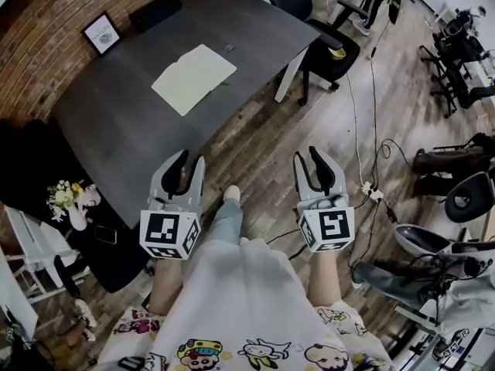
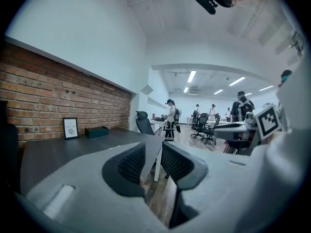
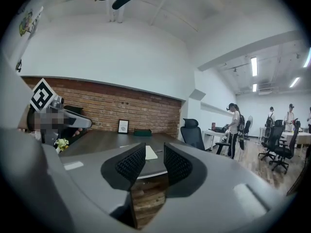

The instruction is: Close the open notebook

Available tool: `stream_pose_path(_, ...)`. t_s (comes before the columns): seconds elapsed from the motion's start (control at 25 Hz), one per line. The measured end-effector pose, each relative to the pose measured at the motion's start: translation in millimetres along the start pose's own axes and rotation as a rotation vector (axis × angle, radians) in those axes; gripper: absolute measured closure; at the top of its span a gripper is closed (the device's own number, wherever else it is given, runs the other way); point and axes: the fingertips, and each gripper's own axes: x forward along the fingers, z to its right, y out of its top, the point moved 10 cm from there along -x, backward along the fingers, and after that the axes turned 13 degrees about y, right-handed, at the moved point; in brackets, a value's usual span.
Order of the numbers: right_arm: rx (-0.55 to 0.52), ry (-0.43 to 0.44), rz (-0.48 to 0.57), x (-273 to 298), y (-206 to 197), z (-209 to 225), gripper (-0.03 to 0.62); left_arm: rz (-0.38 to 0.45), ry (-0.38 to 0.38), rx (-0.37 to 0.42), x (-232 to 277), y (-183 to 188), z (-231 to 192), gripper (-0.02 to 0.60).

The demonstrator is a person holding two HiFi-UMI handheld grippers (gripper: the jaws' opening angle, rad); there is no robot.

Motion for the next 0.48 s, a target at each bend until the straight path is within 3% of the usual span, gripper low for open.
stream_pose_path(0.48, 0.022, 0.027, 0.014, 140, 28, 78, 0.457, 0.027, 0.004, -0.013, 146, 48, -59, 0.446)
